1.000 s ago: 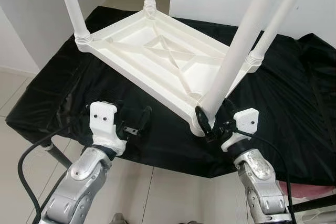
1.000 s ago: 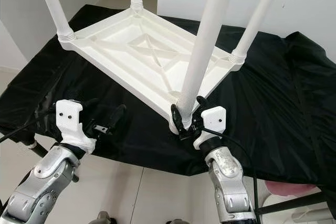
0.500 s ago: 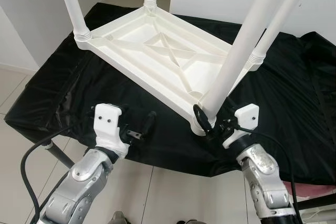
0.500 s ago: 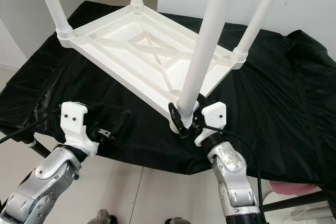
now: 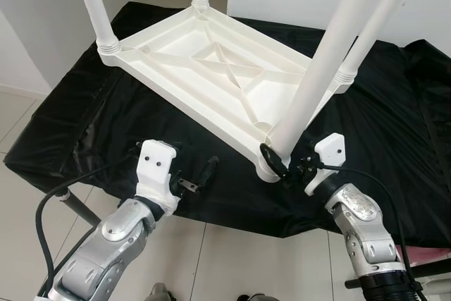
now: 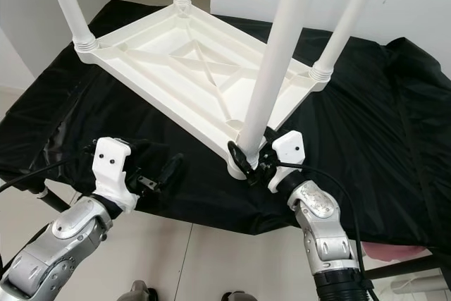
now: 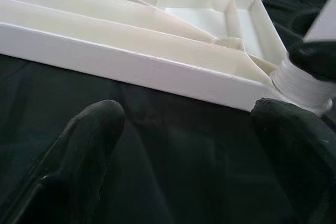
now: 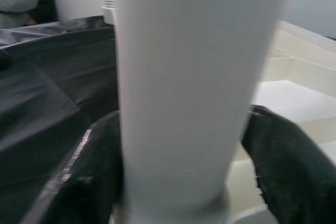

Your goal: Building children table

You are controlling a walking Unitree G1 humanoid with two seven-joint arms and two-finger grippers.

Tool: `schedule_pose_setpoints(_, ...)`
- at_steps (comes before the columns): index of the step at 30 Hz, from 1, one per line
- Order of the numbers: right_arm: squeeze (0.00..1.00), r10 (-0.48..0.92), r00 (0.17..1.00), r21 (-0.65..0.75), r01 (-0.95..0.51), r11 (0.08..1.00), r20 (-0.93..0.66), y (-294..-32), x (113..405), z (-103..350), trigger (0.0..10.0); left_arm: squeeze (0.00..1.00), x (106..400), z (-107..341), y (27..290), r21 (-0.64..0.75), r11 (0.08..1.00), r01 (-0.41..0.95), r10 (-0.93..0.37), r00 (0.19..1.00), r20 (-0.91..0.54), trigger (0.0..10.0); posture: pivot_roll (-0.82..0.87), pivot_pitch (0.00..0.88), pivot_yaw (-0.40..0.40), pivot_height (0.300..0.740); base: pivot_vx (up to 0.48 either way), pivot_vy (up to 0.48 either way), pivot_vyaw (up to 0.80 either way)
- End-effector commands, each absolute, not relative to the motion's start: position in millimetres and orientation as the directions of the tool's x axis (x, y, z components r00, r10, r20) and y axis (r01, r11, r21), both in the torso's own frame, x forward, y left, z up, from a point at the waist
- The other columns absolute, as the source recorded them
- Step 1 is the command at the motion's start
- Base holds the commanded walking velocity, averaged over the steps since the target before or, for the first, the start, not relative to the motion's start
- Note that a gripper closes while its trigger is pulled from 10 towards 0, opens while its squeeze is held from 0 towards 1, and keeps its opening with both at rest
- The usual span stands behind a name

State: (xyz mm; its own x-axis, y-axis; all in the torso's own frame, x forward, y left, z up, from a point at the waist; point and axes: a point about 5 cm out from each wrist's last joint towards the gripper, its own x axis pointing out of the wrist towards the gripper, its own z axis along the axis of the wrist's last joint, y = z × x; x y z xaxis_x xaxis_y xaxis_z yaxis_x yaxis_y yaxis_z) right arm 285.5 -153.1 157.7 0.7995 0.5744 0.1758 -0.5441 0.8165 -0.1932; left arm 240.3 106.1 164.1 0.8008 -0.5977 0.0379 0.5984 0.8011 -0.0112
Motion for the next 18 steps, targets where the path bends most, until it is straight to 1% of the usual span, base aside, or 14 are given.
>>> schedule_pose_setpoints(1, 0.0, 0.574, 0.804, -0.179, -0.549, 0.816, 0.155, -155.6, 287.5, 152.8, 0.0, 0.0, 230.0, 157.0, 92.6, -0.012, 0.618, 0.786, -0.786, 0.618, -0.011, 10.0, 0.06, 0.168, -0.041, 0.74, 0.0, 0.0, 0.0)
schedule_pose_setpoints(3, 0.0, 0.558, 0.815, -0.178, -0.533, 0.827, 0.158, -157.4, 289.7, 152.6, 0.0, 0.0, 229.3, 155.6, 90.7, -0.006, 0.614, 0.79, -0.789, 0.613, -0.023, 10.0, 0.06, 0.167, -0.042, 0.74, 0.0, 0.0, 0.0)
schedule_pose_setpoints(5, 0.0, 0.506, 0.847, -0.159, -0.483, 0.861, 0.163, -161.0, 292.5, 152.5, 0.0, 0.0, 231.2, 154.8, 91.0, 0.02, 0.629, 0.777, -0.776, 0.63, -0.026, 10.0, 0.07, 0.166, -0.047, 0.74, 0.0, 0.0, 0.0)
schedule_pose_setpoints(6, 0.0, 0.461, 0.871, -0.141, -0.441, 0.886, 0.17, -162.8, 294.2, 153.8, 4.2, 0.0, 235.0, 153.6, 92.4, 0.028, 0.653, 0.757, -0.756, 0.654, -0.03, 10.0, 0.06, 0.162, -0.05, 0.74, 0.0, 0.0, 0.0)
schedule_pose_setpoints(8, 0.0, 0.415, 0.893, -0.122, -0.398, 0.909, 0.176, -164.4, 295.7, 155.4, 4.2, 0.0, 239.2, 152.3, 94.1, 0.033, 0.679, 0.733, -0.733, 0.68, -0.035, 10.0, 0.06, 0.162, -0.05, 0.74, 0.0, 0.0, 0.0)
schedule_pose_setpoints(9, 0.0, 0.383, 0.907, -0.123, -0.366, 0.922, 0.174, -163.7, 296.3, 155.8, 10.0, 0.0, 242.3, 152.9, 95.1, 0.026, 0.694, 0.72, -0.719, 0.694, -0.024, 10.0, 0.06, 0.158, -0.053, 0.74, 0.0, 0.0, 0.0)
schedule_pose_setpoints(13, 0.0, 0.33, 0.929, -0.12, -0.313, 0.942, 0.169, -160.1, 296.1, 155.1, 10.0, 0.0, 246.5, 154.2, 96.6, 0.015, 0.71, 0.704, -0.704, 0.71, -0.009, 10.0, 0.05, 0.152, -0.053, 0.74, 0.0, 0.0, 0.0)
schedule_pose_setpoints(14, 0.0, 0.294, 0.941, -0.11, -0.278, 0.954, 0.169, -156.4, 295.1, 154.2, 10.0, 0.0, 248.6, 155.0, 97.1, 0.014, 0.715, 0.699, -0.699, 0.716, -0.005, 10.0, 0.05, 0.152, -0.053, 0.74, 0.0, 0.0, 0.0)
schedule_pose_setpoints(16, 0.0, 0.279, 0.946, -0.097, -0.266, 0.959, 0.166, -151.6, 293.7, 153.0, 10.0, 0.0, 250.1, 155.8, 97.3, 0.02, 0.717, 0.696, -0.697, 0.717, -0.002, 10.0, 0.05, 0.15, -0.055, 0.74, 0.0, 0.0, 0.0)
schedule_pose_setpoints(17, 0.0, 0.227, 0.96, -0.068, -0.219, 0.973, 0.161, -145.7, 291.3, 150.5, 10.0, 0.0, 252.4, 156.4, 97.6, 0.023, 0.719, 0.695, -0.695, 0.719, -0.001, 10.0, 0.05, 0.145, -0.055, 0.74, 0.0, 0.0, 0.0)
schedule_pose_setpoints(18, 0.0, 0.227, 0.96, -0.068, -0.219, 0.973, 0.161, -145.7, 291.3, 150.5, 10.0, 0.0, 252.4, 156.4, 97.6, 0.023, 0.719, 0.695, -0.695, 0.719, -0.001, 10.0, 0.05, 0.145, -0.055, 0.74, 0.0, 0.0, 0.0)
